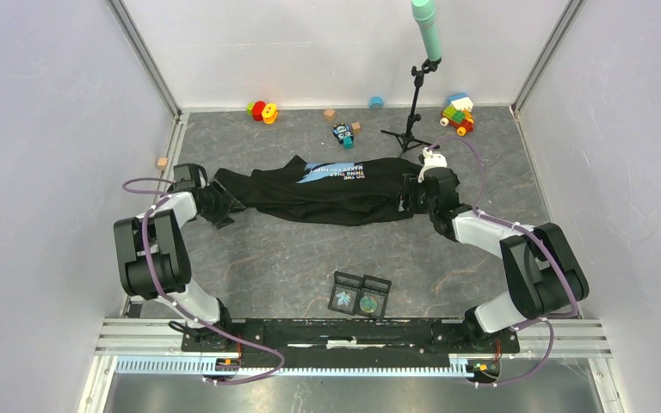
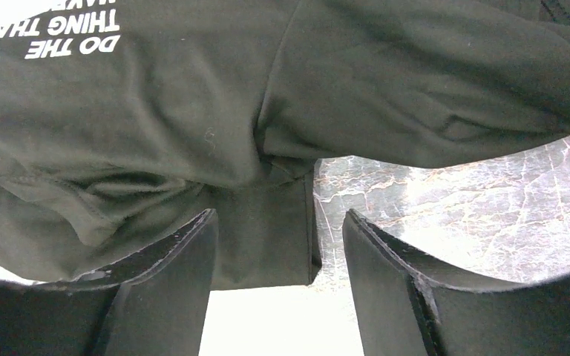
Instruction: Pin the brooch onto the clothing
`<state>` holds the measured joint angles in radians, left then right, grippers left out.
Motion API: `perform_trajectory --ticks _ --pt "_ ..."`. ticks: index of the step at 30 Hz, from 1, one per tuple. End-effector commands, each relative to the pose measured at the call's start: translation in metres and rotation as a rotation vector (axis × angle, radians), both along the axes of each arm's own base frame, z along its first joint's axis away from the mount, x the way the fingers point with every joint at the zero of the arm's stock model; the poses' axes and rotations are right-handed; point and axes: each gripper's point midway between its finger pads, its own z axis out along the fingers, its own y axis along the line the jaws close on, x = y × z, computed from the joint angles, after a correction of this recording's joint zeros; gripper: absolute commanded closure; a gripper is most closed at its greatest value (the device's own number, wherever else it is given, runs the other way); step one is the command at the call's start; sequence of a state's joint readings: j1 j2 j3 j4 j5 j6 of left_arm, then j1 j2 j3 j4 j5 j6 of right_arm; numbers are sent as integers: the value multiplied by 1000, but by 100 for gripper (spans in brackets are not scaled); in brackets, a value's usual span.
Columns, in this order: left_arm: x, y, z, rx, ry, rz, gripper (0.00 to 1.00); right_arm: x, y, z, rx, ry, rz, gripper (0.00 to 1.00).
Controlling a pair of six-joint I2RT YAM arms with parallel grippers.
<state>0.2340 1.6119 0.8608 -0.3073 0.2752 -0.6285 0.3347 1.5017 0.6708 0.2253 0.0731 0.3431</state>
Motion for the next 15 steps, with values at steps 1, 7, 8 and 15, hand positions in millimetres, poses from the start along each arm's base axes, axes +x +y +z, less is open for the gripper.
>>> perform_trajectory --ticks 1,7,8,15 --pt "13 0 4 -32 -32 30 39 15 -1 18 18 -62 -16 33" --pt "17 1 -6 -37 -7 33 40 15 -26 18 15 -69 -79 29" --pt "18 1 -7 -35 -4 34 40 16 -31 17 13 -67 -86 27" --pt "25 6 -15 -17 15 27 45 24 -53 9 34 -63 -110 22"
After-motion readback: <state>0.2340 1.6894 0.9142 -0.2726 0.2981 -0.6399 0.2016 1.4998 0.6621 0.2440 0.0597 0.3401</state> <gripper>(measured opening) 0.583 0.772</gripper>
